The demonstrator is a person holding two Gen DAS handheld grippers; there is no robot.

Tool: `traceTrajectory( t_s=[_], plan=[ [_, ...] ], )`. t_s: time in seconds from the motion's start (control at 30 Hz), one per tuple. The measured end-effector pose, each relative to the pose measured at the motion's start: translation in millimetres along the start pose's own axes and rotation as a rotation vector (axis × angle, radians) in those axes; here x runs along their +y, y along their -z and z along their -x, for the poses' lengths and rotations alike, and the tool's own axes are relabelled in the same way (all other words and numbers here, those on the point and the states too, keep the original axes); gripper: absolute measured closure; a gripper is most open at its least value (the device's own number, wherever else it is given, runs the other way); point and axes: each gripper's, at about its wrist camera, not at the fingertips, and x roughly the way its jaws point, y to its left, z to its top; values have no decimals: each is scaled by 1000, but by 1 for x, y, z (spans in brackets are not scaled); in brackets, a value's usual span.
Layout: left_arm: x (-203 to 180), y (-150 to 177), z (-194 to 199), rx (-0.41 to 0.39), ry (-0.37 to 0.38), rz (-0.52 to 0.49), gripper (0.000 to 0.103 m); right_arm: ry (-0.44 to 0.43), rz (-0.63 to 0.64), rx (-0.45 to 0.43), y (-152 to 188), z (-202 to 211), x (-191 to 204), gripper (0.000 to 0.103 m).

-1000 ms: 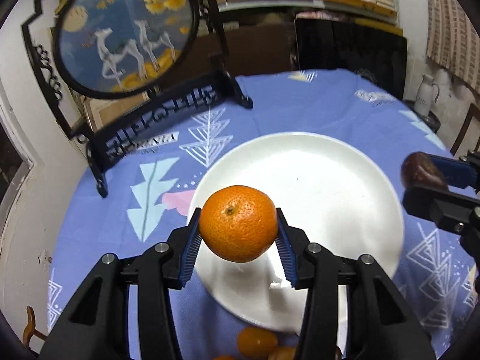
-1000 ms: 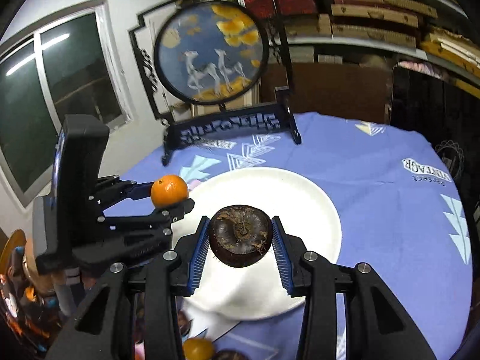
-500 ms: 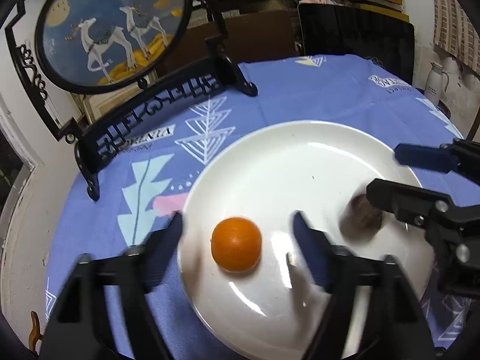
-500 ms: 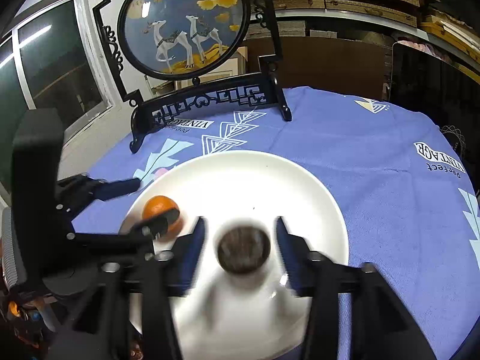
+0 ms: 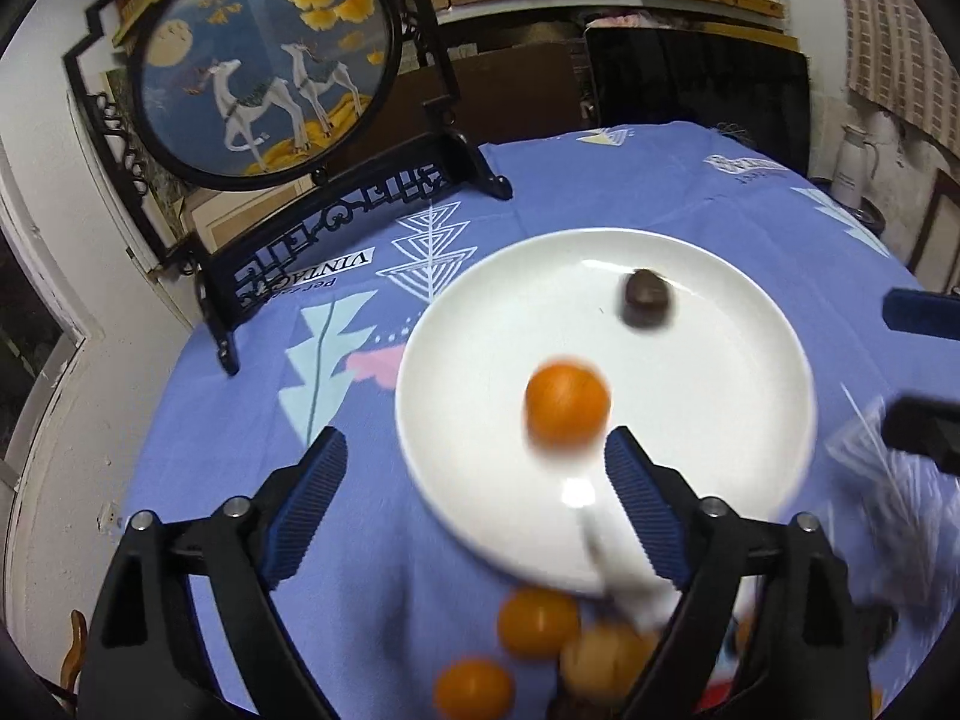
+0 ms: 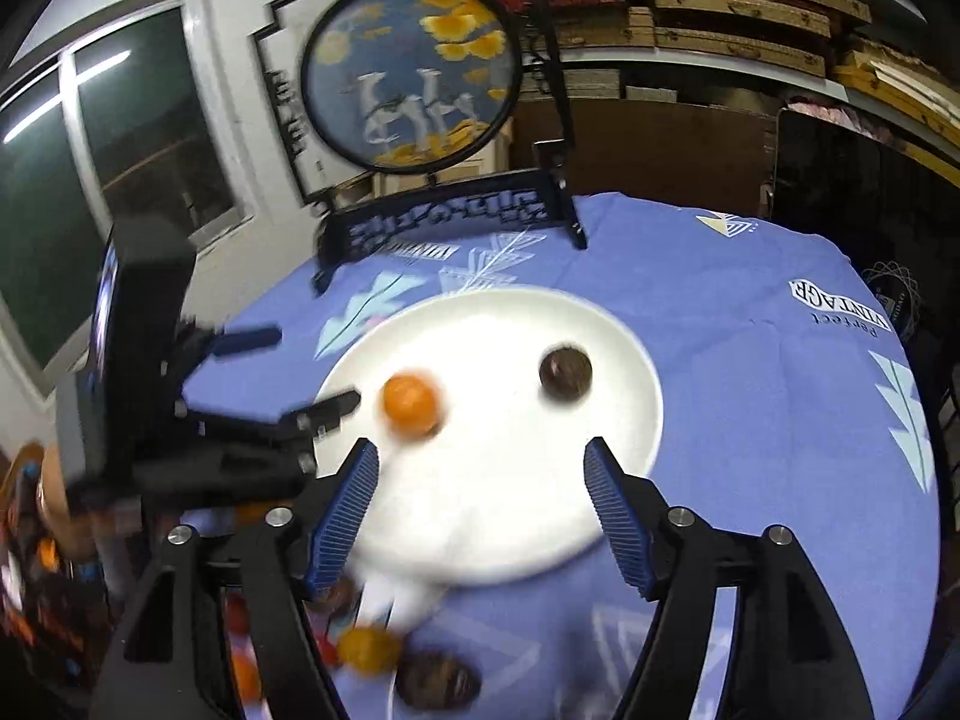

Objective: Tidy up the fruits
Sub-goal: 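Grasp a large orange with the left tool while the right grasps a mandarin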

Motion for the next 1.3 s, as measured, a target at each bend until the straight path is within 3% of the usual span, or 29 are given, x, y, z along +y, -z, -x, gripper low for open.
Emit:
traceTrajectory(
  t_s=[0.17, 0.33, 0.53, 0.57, 0.63, 0.77, 0.8, 0.87, 0.93, 1.0, 1.1, 1.3],
  plan=[
    [2, 47, 45, -4, 67, -22, 15, 5, 120, 59, 56, 37, 30, 26],
    [-2, 95, 81, 9, 124, -62, 13, -48, 169, 183, 116, 45, 52, 26],
    [-13, 134, 93, 74, 188, -63, 13, -72, 151, 241, 139, 28, 59, 28],
    [-16, 138, 93, 83, 197, -64, 13, -73, 146, 254, 141, 25, 59, 31],
    [-26, 145, 91, 97, 213, -75, 13, -81, 168, 280, 144, 19, 63, 68],
    [-41, 150, 82, 110, 236, -72, 13, -56, 159, 261, 144, 27, 58, 68],
    [-43, 149, 79, 117, 239, -68, 14, -53, 150, 259, 144, 29, 55, 68],
    [-46, 147, 72, 139, 255, -60, 31, -51, 124, 253, 144, 32, 48, 68],
    [-49, 146, 67, 158, 275, -44, 39, -49, 107, 246, 144, 35, 43, 68],
    [-49, 145, 69, 142, 293, -43, 60, -46, 102, 241, 143, 36, 41, 68],
    [-41, 142, 71, 165, 336, -2, 59, -51, 102, 230, 141, 38, 41, 68],
    [-22, 120, 89, 85, 290, 16, 60, -51, 118, 173, 118, 47, 46, 68]
  ],
)
